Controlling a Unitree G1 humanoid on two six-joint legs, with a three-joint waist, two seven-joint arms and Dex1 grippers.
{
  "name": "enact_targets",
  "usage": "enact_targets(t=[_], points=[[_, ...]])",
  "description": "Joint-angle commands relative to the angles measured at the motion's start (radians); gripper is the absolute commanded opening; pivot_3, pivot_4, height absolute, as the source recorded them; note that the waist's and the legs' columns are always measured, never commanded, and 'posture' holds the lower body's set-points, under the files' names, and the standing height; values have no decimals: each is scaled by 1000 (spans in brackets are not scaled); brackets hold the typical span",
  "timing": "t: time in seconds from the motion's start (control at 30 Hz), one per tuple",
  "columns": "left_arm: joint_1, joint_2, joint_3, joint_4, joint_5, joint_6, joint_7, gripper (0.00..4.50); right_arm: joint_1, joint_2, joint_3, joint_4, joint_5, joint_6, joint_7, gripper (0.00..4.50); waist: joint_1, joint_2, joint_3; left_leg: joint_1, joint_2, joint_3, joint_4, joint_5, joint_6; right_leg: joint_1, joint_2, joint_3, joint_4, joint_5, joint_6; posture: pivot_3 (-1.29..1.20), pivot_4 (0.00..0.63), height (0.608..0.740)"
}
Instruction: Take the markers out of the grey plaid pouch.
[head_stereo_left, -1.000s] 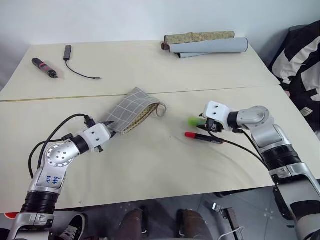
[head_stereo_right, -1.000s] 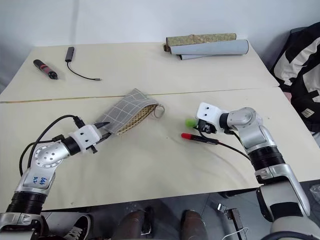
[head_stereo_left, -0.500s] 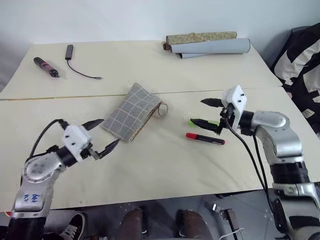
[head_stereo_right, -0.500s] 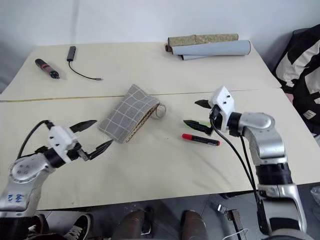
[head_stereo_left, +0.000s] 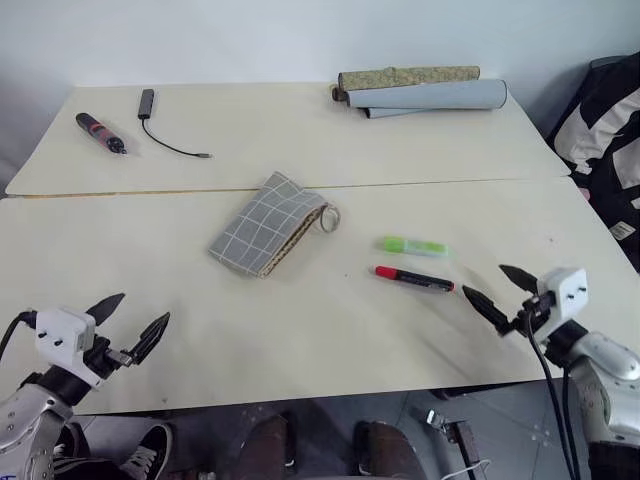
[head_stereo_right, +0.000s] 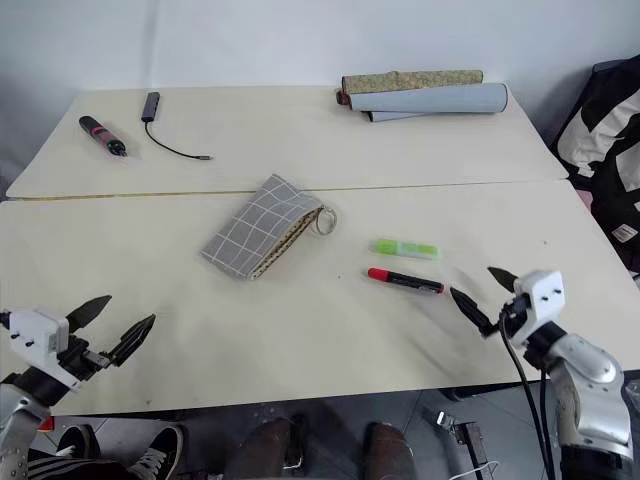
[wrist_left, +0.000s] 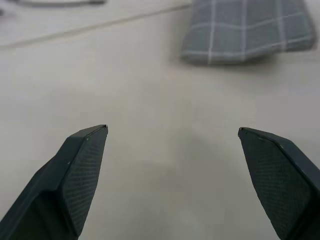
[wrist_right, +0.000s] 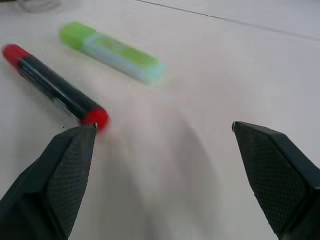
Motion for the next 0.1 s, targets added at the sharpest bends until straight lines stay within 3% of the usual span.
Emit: enact_targets(t=[0.03, 0.1], points=[[18, -6, 46, -9, 5, -47, 3, 4439, 15, -15, -66, -7, 68, -27, 19, 4500, -1, 0, 0, 0, 1, 0, 0, 0, 0, 0, 0, 1, -1, 1, -1, 0, 150, 740], [21, -7, 52, 5, 19, -75, 9, 4439, 32, -18, -62, -26, 94, -13, 44, 4500, -1, 0, 0, 0, 2, 1, 0, -1, 1, 0, 0, 1, -4, 1, -1, 0, 150, 740]])
